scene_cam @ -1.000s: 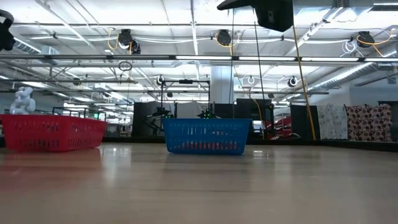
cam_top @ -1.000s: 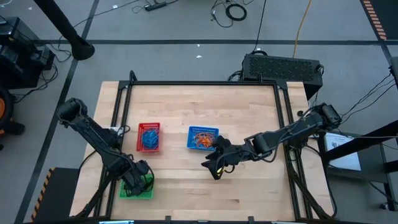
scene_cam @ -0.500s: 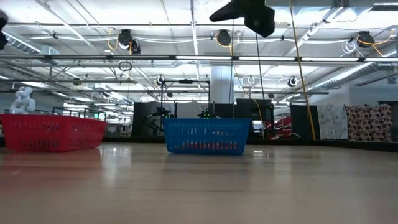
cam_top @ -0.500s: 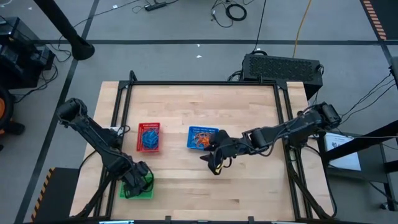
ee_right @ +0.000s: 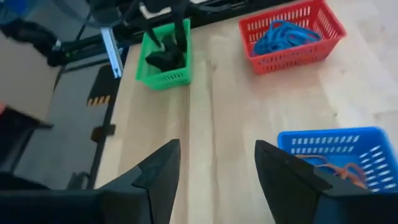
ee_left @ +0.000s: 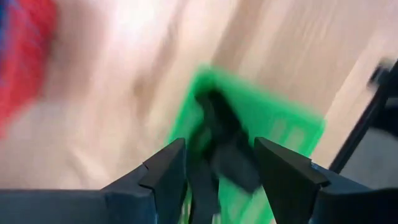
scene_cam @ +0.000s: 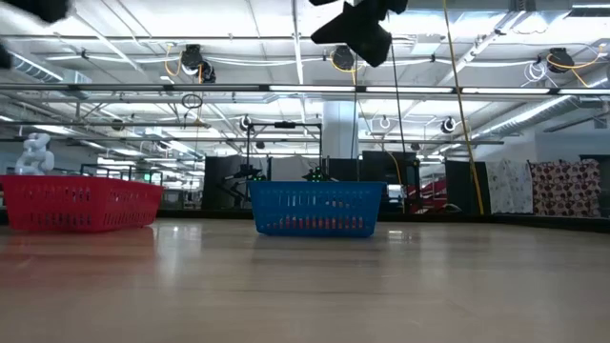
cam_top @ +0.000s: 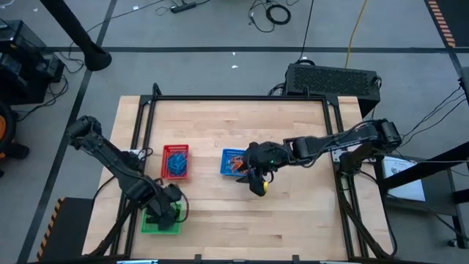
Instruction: Sort rubber bands into baskets
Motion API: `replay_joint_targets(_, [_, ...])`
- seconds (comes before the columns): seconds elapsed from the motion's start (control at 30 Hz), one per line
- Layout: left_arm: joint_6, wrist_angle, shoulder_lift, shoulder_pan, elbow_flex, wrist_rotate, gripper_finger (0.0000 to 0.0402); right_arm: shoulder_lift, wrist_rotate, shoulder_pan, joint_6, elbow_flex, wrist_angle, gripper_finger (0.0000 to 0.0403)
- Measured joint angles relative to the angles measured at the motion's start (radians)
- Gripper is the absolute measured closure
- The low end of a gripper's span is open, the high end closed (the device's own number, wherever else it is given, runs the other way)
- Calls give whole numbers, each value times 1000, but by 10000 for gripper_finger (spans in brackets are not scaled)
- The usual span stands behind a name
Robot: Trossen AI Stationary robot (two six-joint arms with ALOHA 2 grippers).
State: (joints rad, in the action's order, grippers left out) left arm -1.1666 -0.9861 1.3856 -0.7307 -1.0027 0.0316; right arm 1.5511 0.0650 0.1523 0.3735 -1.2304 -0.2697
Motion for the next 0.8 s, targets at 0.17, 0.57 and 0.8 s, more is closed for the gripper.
replay_joint_targets(0.17, [104,-2,-1,104,-102,-155,205,-57,20,-50,-122,0,-41,204])
replay_joint_targets(0.57, [576,294,-2,478,-237,-276,205,-315,17,-168,-300,0,-312,204])
replay_joint_targets(0.8, [893,352,-33,641,-317,-276,205,-471,14,-198,-301,0,-407,204])
